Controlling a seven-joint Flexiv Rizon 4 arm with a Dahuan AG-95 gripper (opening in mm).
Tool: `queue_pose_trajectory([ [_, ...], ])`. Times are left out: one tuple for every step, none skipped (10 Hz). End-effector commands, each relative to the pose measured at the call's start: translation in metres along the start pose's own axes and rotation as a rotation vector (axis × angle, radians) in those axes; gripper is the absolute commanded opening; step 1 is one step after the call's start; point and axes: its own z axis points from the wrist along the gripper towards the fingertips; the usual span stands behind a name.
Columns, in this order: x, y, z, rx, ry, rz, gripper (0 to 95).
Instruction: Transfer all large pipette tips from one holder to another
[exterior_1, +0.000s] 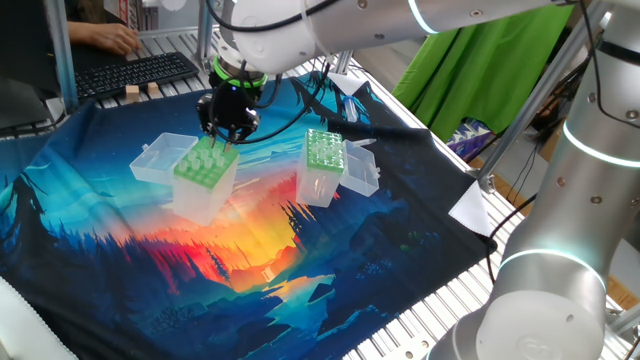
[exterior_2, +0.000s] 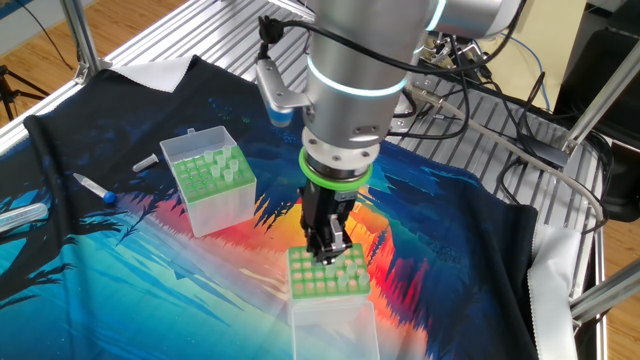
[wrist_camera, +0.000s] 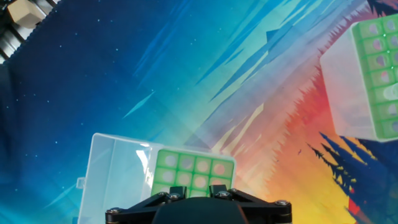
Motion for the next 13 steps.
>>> queue_pose_trajectory([
  [-0.0003,-0.0001,0.0002,0.005,0.007,0.015,38.0],
  [-0.0003,-0.0001,0.0002,0.007,0.013,0.022,38.0],
  [-0.0003,-0.0001,0.0002,0.011,0.015,0.026,38.0],
  [-0.0003,-0.0001,0.0002,0.016,0.023,0.041,38.0],
  [-0.0003,-0.0001,0.0002,0.022,0.03,0.044,38.0],
  [-0.0003,-0.0001,0.0002,0.031,0.04,0.05,38.0],
  [-0.0003,-0.0001,0.0002,0.033,0.049,0.048,38.0],
  [-0.0003,-0.0001,0.0002,0.032,0.05,0.044,38.0],
  [-0.0003,-0.0001,0.0002,0.03,0.051,0.047,38.0],
  [-0.0003,-0.0001,0.0002,0.028,0.054,0.053,38.0],
  [-0.0003,-0.0001,0.0007,0.027,0.055,0.055,38.0],
  [-0.0003,0.0001,0.0021,0.026,0.055,0.054,38.0],
  [-0.0003,0.0003,0.0038,0.025,0.056,0.054,38.0],
])
